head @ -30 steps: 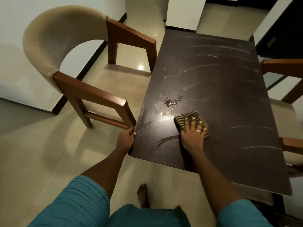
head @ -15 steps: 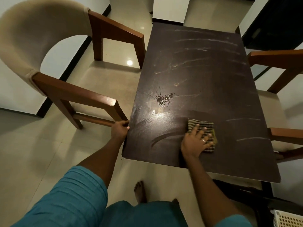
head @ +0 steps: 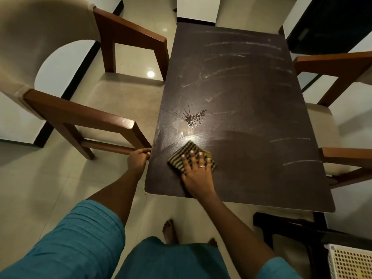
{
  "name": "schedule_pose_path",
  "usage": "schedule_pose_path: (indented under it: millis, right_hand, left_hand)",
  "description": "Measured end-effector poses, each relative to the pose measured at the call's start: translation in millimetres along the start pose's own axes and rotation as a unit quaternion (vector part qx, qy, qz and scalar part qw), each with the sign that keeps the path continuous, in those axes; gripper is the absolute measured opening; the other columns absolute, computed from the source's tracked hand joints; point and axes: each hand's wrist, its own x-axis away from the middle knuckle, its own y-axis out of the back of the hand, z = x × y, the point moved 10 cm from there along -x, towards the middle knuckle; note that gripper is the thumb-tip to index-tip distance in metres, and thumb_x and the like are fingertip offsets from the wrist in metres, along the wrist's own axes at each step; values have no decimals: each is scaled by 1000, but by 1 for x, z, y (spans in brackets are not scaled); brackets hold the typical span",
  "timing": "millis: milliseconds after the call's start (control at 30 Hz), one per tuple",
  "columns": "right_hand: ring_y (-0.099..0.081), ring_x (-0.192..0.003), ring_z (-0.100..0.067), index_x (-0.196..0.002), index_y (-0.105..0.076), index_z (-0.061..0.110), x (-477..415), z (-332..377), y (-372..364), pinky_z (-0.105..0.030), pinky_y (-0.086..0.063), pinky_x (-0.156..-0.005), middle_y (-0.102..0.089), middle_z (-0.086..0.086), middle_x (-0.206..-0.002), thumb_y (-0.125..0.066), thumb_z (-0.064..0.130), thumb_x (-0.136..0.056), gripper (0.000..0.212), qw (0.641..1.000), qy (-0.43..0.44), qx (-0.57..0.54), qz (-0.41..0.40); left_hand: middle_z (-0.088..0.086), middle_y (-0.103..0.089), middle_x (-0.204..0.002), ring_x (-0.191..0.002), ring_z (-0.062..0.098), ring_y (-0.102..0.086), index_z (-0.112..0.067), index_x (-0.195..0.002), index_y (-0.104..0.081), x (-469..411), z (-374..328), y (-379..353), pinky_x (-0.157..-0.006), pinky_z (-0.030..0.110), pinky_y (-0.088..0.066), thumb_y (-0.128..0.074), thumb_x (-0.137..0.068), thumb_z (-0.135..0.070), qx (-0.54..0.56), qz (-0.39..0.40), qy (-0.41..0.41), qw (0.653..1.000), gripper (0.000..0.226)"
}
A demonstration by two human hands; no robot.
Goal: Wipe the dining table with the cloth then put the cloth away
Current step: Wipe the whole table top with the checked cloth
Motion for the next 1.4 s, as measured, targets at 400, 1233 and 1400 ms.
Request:
schedule_pose_path:
  millis: [400,1233,1400]
  right_hand:
    - [-8,-144,-42,-152,-13,20,-44,-97,39,-59,-6,-114,-11,-15,-159,-32,37,-99,59,979,-189,-42,-60]
    - [2,-147,-36,-152,-3,28,-171,29,73,-55,4,-115,-1,-4,-161,-21,44,-101,56,994,104,32,-22]
    - [5,-146,-37,-152,1,27,-224,-36,102,-56,5,-114,4,-5,-161,-20,40,-101,57,999,39,10,-9]
  left_hand:
    - [13,-64,-112,-98,24,-59,-3,-118,-61,0,9,-4,-91,36,-50,-53,-91,-6,51,63,15,997,29]
    - [11,-66,-94,-83,19,-62,1,-102,-65,-28,-4,-5,-69,20,-48,-56,-91,-19,40,41,78,995,24]
    - [12,-63,-121,-113,27,-57,-6,-120,-61,-38,-40,-10,-98,37,-46,-56,-91,-15,15,14,24,999,31]
